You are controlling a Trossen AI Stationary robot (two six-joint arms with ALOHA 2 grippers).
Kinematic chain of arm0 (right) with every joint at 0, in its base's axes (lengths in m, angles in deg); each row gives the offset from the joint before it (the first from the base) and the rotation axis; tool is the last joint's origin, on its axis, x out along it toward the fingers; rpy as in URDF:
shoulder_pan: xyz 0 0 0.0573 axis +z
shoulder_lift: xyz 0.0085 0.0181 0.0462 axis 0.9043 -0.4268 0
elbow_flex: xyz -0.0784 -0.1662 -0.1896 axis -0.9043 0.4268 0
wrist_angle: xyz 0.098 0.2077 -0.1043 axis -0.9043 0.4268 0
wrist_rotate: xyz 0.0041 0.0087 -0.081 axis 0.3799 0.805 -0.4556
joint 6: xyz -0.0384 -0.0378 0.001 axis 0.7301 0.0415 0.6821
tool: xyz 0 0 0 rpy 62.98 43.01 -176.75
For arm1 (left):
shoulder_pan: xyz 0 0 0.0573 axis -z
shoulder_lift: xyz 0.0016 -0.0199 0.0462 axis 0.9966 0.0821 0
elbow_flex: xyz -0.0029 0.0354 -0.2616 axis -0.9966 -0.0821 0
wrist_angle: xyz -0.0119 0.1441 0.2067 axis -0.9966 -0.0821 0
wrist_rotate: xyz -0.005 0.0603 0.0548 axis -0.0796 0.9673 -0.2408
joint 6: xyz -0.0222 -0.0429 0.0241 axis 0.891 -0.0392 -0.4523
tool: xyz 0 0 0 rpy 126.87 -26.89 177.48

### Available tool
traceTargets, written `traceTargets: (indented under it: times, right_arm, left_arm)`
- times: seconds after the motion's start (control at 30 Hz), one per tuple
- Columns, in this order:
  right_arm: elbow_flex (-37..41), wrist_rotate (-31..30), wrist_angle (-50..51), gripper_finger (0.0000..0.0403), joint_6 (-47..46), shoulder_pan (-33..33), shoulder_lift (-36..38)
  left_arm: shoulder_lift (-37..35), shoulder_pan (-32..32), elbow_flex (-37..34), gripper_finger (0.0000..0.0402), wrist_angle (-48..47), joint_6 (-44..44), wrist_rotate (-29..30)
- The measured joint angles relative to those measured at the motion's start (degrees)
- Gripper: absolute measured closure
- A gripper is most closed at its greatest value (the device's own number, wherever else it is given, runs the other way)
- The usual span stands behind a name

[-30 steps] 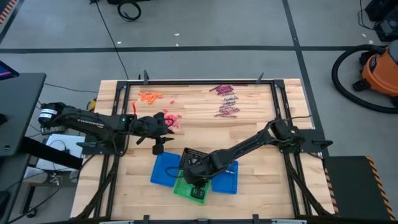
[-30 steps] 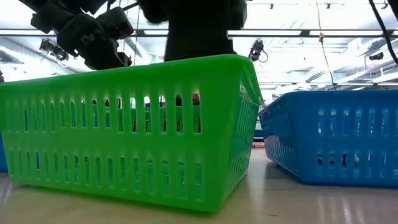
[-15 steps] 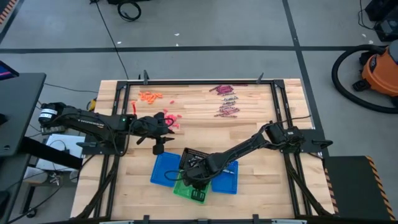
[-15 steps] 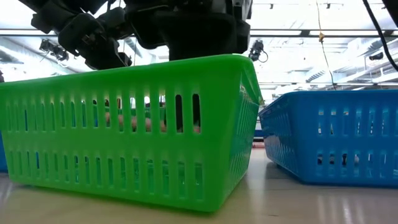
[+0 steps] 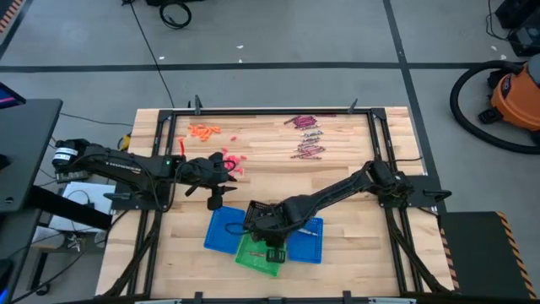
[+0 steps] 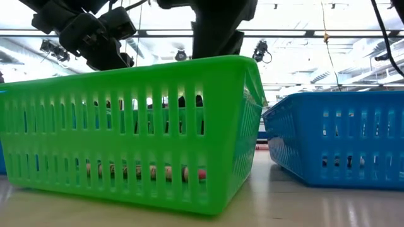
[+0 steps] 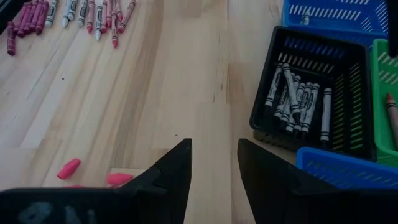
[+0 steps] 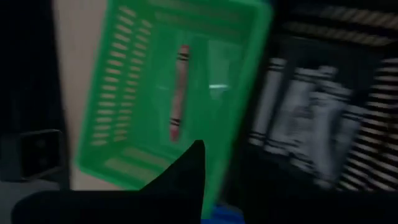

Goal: Sort crayons
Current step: Put the pink crayon into the green bin

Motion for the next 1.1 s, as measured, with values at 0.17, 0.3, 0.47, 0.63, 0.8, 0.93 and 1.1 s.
traceTargets:
  times: [0.17, 0.3, 0.47, 0.63, 0.8, 0.93, 1.1]
  right_arm:
    - [0.0, -4.9, 4.0, 0.0317, 3.9, -2.3, 1.5]
    - [0.0, -8.0, 5.6, 0.0317, 6.8, -3.8, 1.5]
    - [0.0, -10.5, 6.6, 0.0317, 10.4, -5.5, 1.5]
    - [0.1, -13.6, 11.2, 0.0317, 11.8, -7.2, 1.9]
    - [1.2, -16.8, 13.4, 0.0317, 13.9, -9.0, 2.8]
    - [4.2, -17.8, 13.2, 0.0317, 15.0, -11.2, 5.3]
    - [11.0, -21.3, 10.3, 0.0317, 15.8, -14.7, 10.4]
  left_arm:
    - [0.0, 0.0, 0.0, 0.0260, 0.0, -0.1, 0.0]
    - [0.0, 0.0, 0.0, 0.0260, 0.0, -0.7, 0.0]
    - [0.0, 0.0, 0.0, 0.0260, -0.4, -0.7, 0.0]
    - [0.0, -0.1, 0.0, 0.0260, -0.7, -1.1, 0.0]
    - [0.0, -0.2, 0.0, 0.0260, -0.5, -2.7, 0.4]
    - [0.0, -0.2, 0.0, 0.0260, -0.5, -3.8, 1.2]
    - [0.0, -0.2, -0.4, 0.0260, 0.1, -6.7, 3.8]
